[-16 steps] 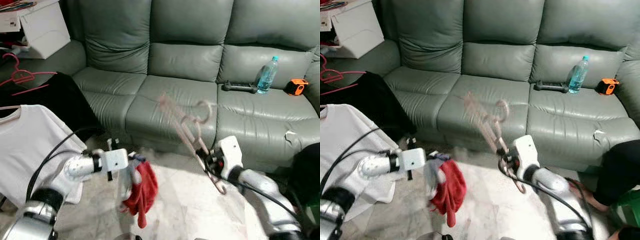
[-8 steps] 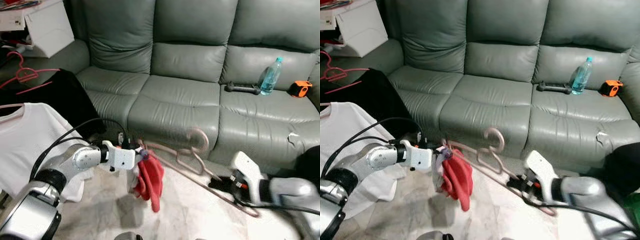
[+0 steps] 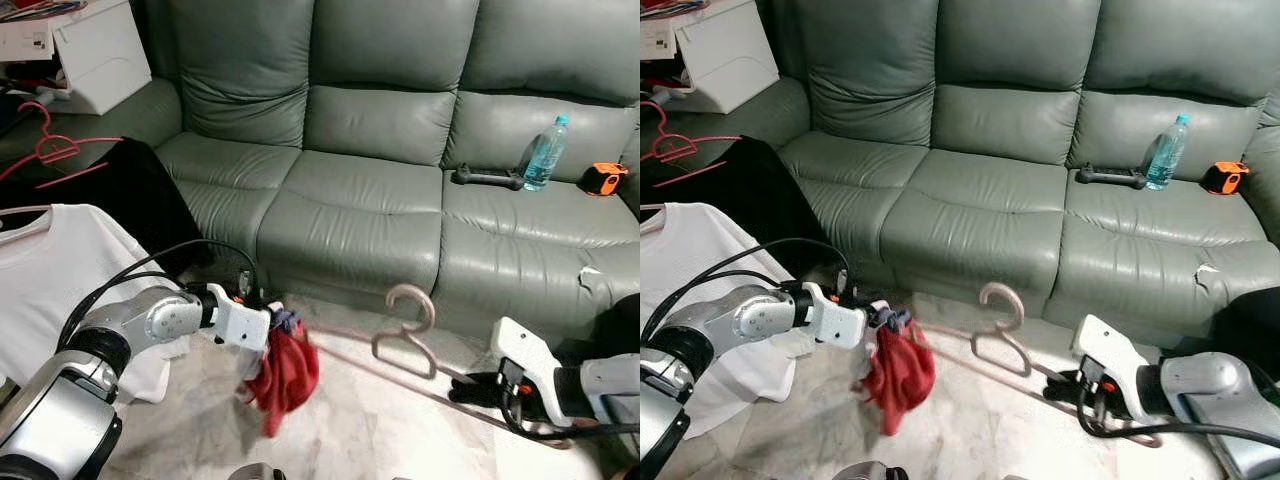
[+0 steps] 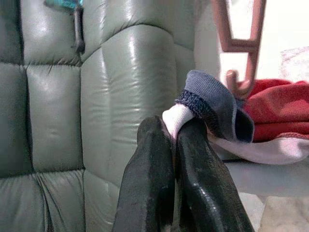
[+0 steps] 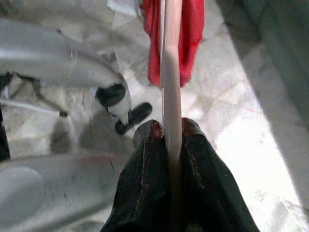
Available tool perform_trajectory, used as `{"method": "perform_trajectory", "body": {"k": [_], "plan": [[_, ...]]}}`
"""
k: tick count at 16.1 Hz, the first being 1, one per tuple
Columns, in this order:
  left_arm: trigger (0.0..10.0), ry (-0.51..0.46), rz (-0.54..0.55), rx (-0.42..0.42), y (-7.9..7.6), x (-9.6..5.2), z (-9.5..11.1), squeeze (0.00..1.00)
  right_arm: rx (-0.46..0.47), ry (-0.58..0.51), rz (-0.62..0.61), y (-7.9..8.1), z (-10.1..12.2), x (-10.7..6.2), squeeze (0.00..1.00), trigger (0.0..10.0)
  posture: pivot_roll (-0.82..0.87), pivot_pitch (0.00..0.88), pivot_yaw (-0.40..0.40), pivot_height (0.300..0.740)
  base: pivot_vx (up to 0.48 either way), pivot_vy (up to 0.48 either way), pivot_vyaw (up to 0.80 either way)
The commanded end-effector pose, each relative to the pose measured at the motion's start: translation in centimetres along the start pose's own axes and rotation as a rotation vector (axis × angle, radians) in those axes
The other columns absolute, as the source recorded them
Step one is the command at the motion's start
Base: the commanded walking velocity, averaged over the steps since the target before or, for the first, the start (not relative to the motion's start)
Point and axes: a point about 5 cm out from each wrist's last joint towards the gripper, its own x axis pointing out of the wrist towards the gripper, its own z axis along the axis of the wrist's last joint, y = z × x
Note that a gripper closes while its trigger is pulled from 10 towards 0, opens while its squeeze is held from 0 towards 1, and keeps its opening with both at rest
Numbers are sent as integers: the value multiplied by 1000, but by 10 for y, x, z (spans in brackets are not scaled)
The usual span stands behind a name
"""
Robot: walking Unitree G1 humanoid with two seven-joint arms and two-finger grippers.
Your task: Hang hanger
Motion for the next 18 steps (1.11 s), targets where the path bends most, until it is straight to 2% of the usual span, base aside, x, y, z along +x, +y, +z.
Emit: {"method": "perform_trajectory", "body": {"k": [1,3,4,7,9,11,13,14,18], "plan": [[10000,10,-1,50,7,-5,-4,0,-37,11,20,2,3,-1,0,10000,-113,23,61,740,0,0,0],[10000,11,-24,95,5,-7,-5,0,-62,45,13,-1,2,-10,0,10000,-111,25,64,740,0,0,0],[10000,11,-36,109,3,-7,-5,0,-129,81,-39,-11,3,-20,0,10000,-111,25,64,740,0,0,0],[10000,24,-54,124,-2,-5,-6,0,-224,112,-175,-34,16,-43,0,10000,-119,29,68,740,0,0,0],[10000,22,-66,140,-6,-5,-6,0,-261,114,-222,-41,21,-48,0,10000,-119,29,68,740,0,0,0],[10000,7,-70,145,-8,-2,-4,0,-290,102,-248,-48,25,-44,0,10000,-123,30,67,740,0,0,0],[10000,-36,-78,163,-11,4,3,0,-365,96,-201,-48,29,-27,0,10000,-119,31,67,740,0,0,0],[10000,-70,-91,174,-15,7,9,0,-431,114,-196,-52,31,-21,0,10000,-116,32,66,740,0,0,0],[10000,-139,-108,186,-23,16,21,0,-514,149,-147,-64,37,-16,0,10000,-118,34,65,740,0,0,0]]}}
